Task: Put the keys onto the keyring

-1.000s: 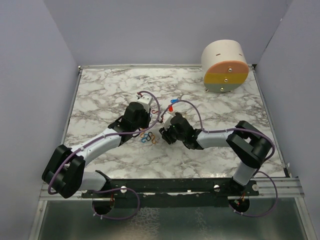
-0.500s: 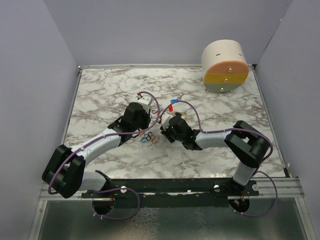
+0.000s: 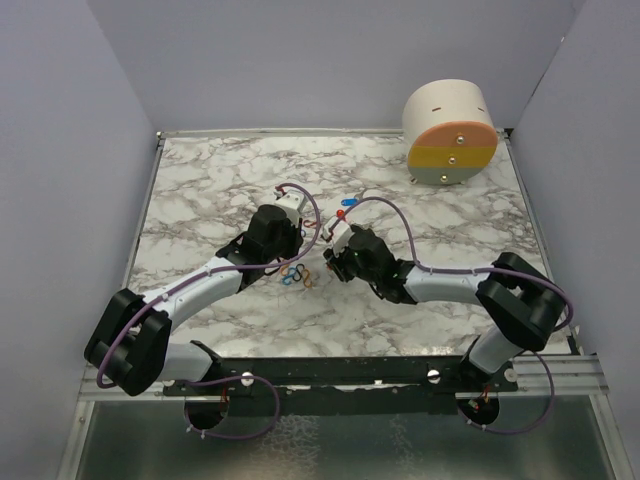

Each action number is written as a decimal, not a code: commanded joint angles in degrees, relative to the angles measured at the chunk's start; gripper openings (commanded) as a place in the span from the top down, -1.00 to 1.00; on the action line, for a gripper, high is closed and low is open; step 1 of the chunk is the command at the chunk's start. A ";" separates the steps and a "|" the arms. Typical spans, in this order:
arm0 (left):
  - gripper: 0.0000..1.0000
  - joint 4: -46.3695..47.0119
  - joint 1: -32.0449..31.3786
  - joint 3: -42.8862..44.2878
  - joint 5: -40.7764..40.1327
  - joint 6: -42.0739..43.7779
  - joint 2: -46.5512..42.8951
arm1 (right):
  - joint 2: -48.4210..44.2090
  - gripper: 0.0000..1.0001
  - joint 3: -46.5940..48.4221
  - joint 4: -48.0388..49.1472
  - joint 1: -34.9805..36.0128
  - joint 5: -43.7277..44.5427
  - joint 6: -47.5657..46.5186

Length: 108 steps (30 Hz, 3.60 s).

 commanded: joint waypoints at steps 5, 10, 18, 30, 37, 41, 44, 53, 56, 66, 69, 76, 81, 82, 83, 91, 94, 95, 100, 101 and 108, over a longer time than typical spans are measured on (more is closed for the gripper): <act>1.00 0.96 0.38 -0.32 1.04 -0.54 -0.43 | 5.55 0.41 4.24 -0.96 0.74 0.09 -0.46; 1.00 0.82 0.38 -0.32 1.11 -0.46 -0.45 | 7.70 0.42 5.75 -1.06 0.81 0.32 -0.80; 1.00 0.99 0.38 -0.21 1.19 -0.37 0.16 | 9.71 0.44 6.71 -1.43 0.94 0.31 -0.88; 1.00 1.18 0.38 -0.06 1.41 -0.37 0.67 | 11.84 0.63 7.12 -1.47 1.03 1.60 -0.89; 1.00 1.16 0.38 -0.06 1.47 -0.37 0.93 | 11.71 0.98 6.53 -0.10 1.02 3.66 -0.95; 1.00 1.17 0.38 -0.01 1.51 -0.37 0.86 | 8.57 0.98 4.18 2.48 1.12 4.35 -0.87; 1.00 1.10 0.38 0.04 1.54 -0.45 0.93 | 4.78 0.99 2.06 4.11 1.12 3.95 -0.36; 1.00 1.19 0.38 0.05 1.82 -0.52 0.94 | -0.24 0.98 0.86 2.66 1.12 3.54 0.56; 1.00 1.05 0.38 0.03 1.93 -0.54 0.70 | -0.53 0.98 0.69 2.47 1.11 3.72 0.82; 1.00 5.25 0.38 -1.49 7.45 0.23 0.11 | -6.75 0.99 -2.01 4.36 1.12 1.40 1.17; 1.00 6.12 0.36 -1.51 9.73 0.41 0.44 | -8.60 0.99 -2.49 4.63 1.12 0.88 1.60; 1.00 6.70 0.14 -0.89 14.78 0.50 1.64 | -10.64 0.99 -2.83 5.18 1.11 -0.62 1.56; 1.00 5.96 -0.46 -0.02 16.37 0.68 2.53 | -10.77 0.99 -2.72 5.46 1.11 -2.05 1.04; 1.00 5.91 -0.56 0.09 16.37 0.69 2.69 | -10.78 0.99 -2.73 5.53 1.12 -2.21 0.97; 1.00 5.88 -0.70 0.18 16.51 0.69 2.90 | -10.78 0.98 -2.72 5.58 1.12 -2.37 0.95; 1.00 5.38 -2.03 1.23 17.08 1.28 4.04 | -9.54 0.99 -2.55 6.22 1.12 -2.47 0.64; 1.00 5.22 -2.47 1.48 17.02 1.47 4.23 | -9.10 0.98 -2.56 6.65 1.07 -2.30 0.80; 1.00 5.16 -2.60 1.52 17.04 1.52 4.26 | -9.01 0.99 -2.54 6.76 1.11 -2.27 0.77; 1.00 5.04 -3.02 1.79 17.06 1.82 4.52 | -8.59 0.99 -2.55 6.85 1.09 -2.27 0.78; 1.00 4.92 -3.04 1.79 16.94 1.83 4.51 | -8.55 0.99 -2.60 6.87 1.11 -2.27 0.77; 1.00 4.54 -3.38 1.92 16.99 2.17 4.54 | -8.27 0.99 -2.54 6.80 1.12 -1.45 0.72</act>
